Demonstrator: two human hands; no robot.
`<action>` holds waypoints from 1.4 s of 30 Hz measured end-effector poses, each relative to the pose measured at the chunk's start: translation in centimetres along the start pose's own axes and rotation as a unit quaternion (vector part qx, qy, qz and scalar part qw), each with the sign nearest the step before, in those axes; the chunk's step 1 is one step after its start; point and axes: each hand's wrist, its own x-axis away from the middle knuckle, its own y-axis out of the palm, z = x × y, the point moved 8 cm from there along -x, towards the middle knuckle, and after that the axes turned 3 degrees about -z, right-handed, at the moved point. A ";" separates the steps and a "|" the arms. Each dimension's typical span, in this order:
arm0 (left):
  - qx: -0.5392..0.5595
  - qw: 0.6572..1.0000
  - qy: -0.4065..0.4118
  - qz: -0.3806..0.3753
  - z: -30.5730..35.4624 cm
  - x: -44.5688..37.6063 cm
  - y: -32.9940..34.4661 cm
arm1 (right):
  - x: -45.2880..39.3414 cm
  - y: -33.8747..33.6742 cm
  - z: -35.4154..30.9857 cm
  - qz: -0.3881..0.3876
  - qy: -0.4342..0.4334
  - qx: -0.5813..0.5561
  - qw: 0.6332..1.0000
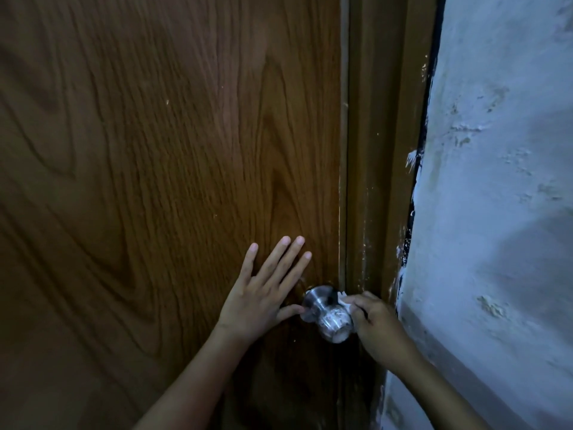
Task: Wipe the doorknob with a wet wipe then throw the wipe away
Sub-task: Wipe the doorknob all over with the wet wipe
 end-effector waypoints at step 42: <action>-0.004 1.000 0.008 0.000 0.2 0.0 0.1 | 2.3 0.7 -2.9 0.071 -0.070 0.131 0.986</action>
